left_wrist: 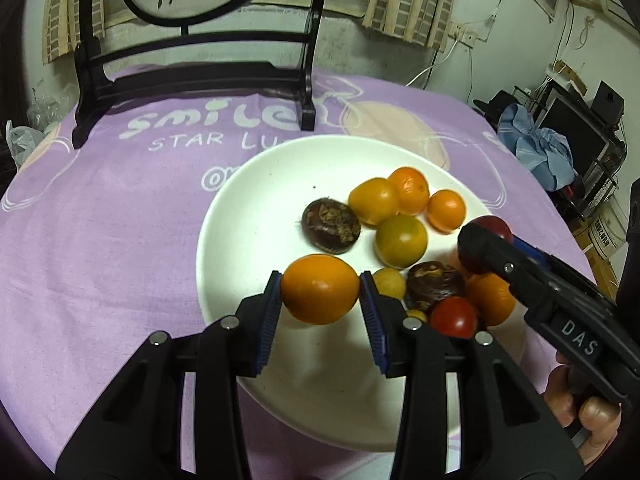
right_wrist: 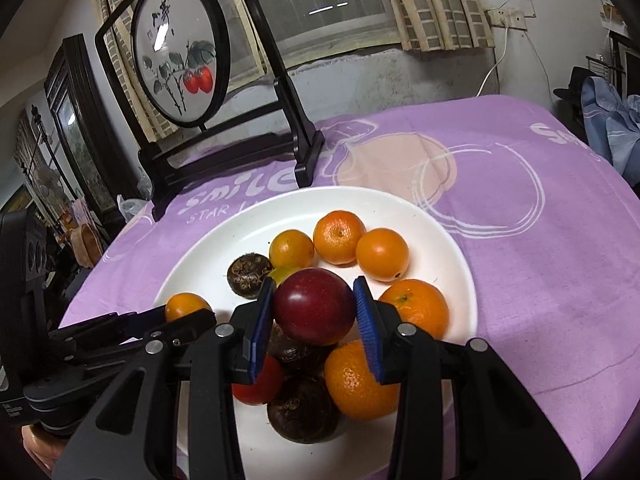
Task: Organize fruits
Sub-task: 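Carry the orange tomato with the left tool while the right carries the dark red tomato to the plate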
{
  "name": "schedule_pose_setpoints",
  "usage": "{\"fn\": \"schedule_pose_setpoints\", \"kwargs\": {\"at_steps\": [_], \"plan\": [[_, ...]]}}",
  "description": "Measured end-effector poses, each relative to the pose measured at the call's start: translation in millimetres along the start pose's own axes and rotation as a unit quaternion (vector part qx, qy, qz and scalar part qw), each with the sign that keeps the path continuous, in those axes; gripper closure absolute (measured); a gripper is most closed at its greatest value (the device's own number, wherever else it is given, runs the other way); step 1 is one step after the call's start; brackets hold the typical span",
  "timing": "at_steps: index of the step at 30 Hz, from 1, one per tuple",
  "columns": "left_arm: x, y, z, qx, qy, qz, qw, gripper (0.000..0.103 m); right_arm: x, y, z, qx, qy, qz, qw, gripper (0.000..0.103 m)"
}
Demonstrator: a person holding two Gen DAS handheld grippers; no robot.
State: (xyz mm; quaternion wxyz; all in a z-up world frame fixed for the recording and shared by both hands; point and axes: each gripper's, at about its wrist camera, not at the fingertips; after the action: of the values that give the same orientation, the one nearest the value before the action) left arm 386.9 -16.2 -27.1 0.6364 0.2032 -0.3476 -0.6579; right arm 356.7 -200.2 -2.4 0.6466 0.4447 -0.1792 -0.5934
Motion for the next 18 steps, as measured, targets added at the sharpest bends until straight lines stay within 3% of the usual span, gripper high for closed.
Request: {"fn": "schedule_pose_setpoints", "kwargs": {"at_steps": [3, 6, 8, 10, 13, 18], "plan": [[-1.8, -1.9, -1.4, -0.005, 0.001, 0.003, 1.0, 0.062, 0.0, -1.7, -2.0, -0.008, -0.005, -0.001, 1.0, 0.061], [-4.7, 0.3, 14.7, 0.019, 0.008, 0.011, 0.9997, 0.039, -1.2, 0.6, 10.3, -0.001, 0.0, -0.007, 1.0, 0.061], [-6.6, 3.5, 36.4, 0.044, 0.014, 0.013, 0.9989, 0.034, -5.7, 1.9, 23.1, 0.01, 0.008, -0.005, 1.0, 0.06], [-9.3, 4.3, 55.2, 0.062, 0.018, 0.018, 0.9978, 0.018, -15.5, 0.7, 40.3, 0.021, 0.02, 0.002, 1.0, 0.052], [-20.0, -3.0, 84.4, 0.093, 0.044, 0.026, 0.9944, 0.005, -34.2, -10.6, 56.3, 0.016, 0.04, 0.024, 0.999, 0.048], [-57.7, -37.5, 102.2, 0.081, 0.094, 0.066, 0.9901, 0.002, -73.8, -46.8, 61.8, -0.044, 0.088, 0.081, 0.992, 0.047]]}}
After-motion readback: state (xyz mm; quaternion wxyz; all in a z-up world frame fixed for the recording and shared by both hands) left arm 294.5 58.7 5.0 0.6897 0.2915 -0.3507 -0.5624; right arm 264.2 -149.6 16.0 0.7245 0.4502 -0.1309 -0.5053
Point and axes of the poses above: each gripper's, at about its wrist camera, not at the fingertips, and z roughly against the way its jaws point, x to its right, y to its top, and after that the axes turned 6 degrees about x, right-handed
